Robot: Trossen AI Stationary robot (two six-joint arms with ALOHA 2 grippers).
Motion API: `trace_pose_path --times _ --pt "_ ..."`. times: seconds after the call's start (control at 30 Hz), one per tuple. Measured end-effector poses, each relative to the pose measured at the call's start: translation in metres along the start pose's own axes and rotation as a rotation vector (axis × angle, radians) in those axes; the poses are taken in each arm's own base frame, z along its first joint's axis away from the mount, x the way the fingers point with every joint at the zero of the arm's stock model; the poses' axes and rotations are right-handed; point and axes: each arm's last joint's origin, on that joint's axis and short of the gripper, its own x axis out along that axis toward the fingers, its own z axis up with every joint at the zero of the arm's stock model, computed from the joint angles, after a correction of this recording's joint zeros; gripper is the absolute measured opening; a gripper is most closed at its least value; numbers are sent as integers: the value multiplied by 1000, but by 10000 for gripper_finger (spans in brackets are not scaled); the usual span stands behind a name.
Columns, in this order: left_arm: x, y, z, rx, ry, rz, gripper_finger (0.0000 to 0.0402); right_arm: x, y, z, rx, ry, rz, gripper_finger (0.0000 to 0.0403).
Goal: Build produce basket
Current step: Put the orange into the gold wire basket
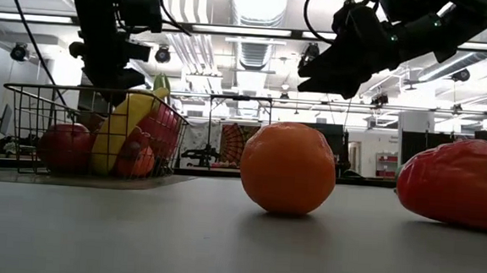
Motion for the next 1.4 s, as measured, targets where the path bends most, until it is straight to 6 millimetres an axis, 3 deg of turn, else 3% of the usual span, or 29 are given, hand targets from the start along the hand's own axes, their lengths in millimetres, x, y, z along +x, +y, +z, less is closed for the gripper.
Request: trace_pose_path --times 0.23,0.5,0.73,1.0,1.2,1.4 --pt "-13 1 12 20 -21 -69 250 -1 13 -3 17 21 51 253" --pt "-53 -12 23 82 -121 -243 251 -4 38 -8 -6 52 140 250" --pt "-96 -44 10 164 -300 -451 251 -7 54 -11 -41 59 194 242" --pt "-133 -85 -18 261 -496 -690 251 -11 75 -16 -80 54 218 237" --pt "-147 -105 -22 362 -633 -746 251 -5 81 -25 -98 85 185 237" --pt "-144 -113 -22 422 -650 -722 251 6 82 -36 -87 115 162 237"
